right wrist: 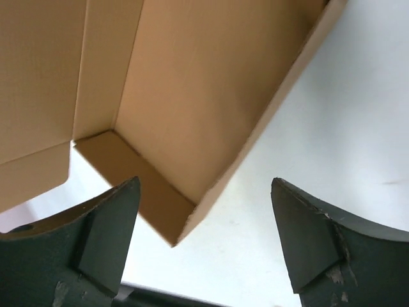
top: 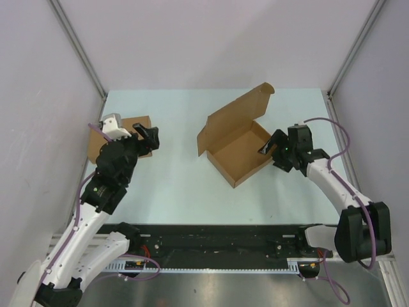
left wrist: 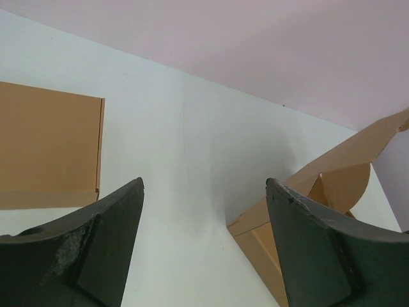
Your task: Fold the paper box
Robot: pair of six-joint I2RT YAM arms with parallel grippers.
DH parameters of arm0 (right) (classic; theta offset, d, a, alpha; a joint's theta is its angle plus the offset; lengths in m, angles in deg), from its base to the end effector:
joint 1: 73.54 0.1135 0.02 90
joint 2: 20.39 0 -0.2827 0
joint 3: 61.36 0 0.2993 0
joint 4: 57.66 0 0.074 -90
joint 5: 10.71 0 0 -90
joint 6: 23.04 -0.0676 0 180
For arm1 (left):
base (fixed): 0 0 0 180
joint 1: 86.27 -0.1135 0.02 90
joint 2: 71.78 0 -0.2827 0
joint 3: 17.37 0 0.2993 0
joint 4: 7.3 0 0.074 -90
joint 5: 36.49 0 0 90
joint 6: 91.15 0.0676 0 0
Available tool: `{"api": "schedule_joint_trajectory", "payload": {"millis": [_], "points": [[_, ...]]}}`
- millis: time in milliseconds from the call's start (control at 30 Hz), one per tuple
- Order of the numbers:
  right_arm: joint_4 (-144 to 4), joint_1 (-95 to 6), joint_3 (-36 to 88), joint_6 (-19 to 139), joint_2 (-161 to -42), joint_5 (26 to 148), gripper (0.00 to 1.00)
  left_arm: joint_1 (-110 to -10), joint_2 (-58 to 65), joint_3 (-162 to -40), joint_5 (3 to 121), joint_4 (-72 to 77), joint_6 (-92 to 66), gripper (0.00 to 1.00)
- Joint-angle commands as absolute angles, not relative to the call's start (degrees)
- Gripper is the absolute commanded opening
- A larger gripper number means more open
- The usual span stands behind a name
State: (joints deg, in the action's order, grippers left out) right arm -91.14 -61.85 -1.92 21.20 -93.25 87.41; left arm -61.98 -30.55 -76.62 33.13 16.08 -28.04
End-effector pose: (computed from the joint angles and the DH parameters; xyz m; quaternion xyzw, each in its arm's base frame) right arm 0.3154 0.0750 0.2113 0.2469 0.8947 0.2338 0.2897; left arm 0.2182 -0.0727 0.3796 -0.1356 0.7248 -0.1682 0.6542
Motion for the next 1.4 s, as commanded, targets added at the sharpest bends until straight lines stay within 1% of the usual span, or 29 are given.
{"api": "schedule_joint_trajectory", "payload": {"millis": [0, 100, 233, 333, 400, 500, 567, 700, 833, 933, 967, 1033, 1067, 1100, 1133, 1200, 1233, 1300, 1333, 1367], "points": [[-96.6, -61.2, 4.2, 33.1, -88.7, 73.2, 0.88, -62.1, -31.5, -76.6, 33.9, 15.4, -27.5, 0.82], [-95.7, -59.3, 7.6, 41.6, -89.2, 65.9, 0.88, -62.0, -33.1, -74.1, 35.5, 16.0, -28.2, 0.80], [-87.3, -59.0, 8.4, 48.2, -92.5, 64.1, 0.89, -61.1, -36.4, -70.1, 38.2, 17.6, -32.6, 0.77], [-80.4, -59.5, 9.2, 52.4, -97.7, 61.9, 0.89, -58.8, -36.8, -68.5, 40.9, 20.8, -35.9, 0.77], [-76.2, -59.5, 9.2, 54.4, -101.6, 59.4, 0.88, -54.2, -36.8, -67.2, 37.4, 22.4, -37.8, 0.77], [-71.5, -59.5, 9.2, 56.3, -106.7, 59.6, 0.89, -46.3, -37.3, -64.5, 31.1, 23.7, -40.6, 0.77], [-67.4, -59.7, 9.2, 56.6, -108.4, 61.1, 0.89, -42.4, -36.6, -63.8, 29.5, 24.4, -43.7, 0.77], [-65.8, -59.9, 11.5, 59.5, -114.8, 61.9, 0.90, -38.9, -33.6, -63.1, 27.7, 25.9, -47.3, 0.78], [-66.9, -61.0, 12.2, 58.5, -118.2, 64.3, 0.88, -37.9, -31.8, -62.4, 28.8, 24.5, -49.0, 0.77], [-67.9, -60.7, 12.3, 56.5, -119.4, 65.2, 0.83, -37.8, -30.8, -60.9, 30.5, 21.7, -48.9, 0.75], [-68.3, -60.4, 12.2, 55.8, -119.5, 64.9, 0.79, -37.9, -30.4, -60.7, 30.7, 20.6, -48.8, 0.74], [-71.2, -60.2, 12.2, 52.5, -120.1, 63.7, 0.76, -37.9, -28.5, -60.7, 31.5, 19.9, -48.3, 0.74], [-72.1, -60.2, 12.1, 51.4, -120.3, 63.3, 0.72, -37.9, -27.7, -60.8, 31.7, 19.3, -48.3, 0.73], [-74.0, -59.9, 11.9, 50.0, -120.5, 62.6, 0.69, -37.9, -27.0, -61.1, 32.0, 18.9, -48.0, 0.73], [-74.7, -59.5, 11.5, 47.9, -120.4, 61.2, 0.64, -37.9, -25.7, -61.3, 32.3, 18.3, -47.7, 0.73], [-74.8, -58.9, 10.1, 46.0, -119.7, 60.9, 0.57, -37.9, -24.6, -61.5, 32.2, 18.3, -47.3, 0.73], [-74.8, -58.5, 8.2, 44.5, -118.5, 59.9, 0.49, -37.8, -24.1, -62.0, 31.7, 18.5, -47.0, 0.73], [-74.6, -57.6, 6.5, 43.0, -117.5, 59.5, 0.43, -37.9, -22.7, -62.3, 30.8, 18.7, -46.9, 0.73], [-74.8, -57.4, 5.1, 42.1, -116.7, 59.1, 0.37, -37.8, -22.4, -62.8, 29.6, 19.2, -46.9, 0.73], [-74.9, -57.1, 4.5, 40.5, -116.4, 59.0, 0.34, -37.9, -21.5, -63.0, 29.2, 19.4, -47.0, 0.73]]}}
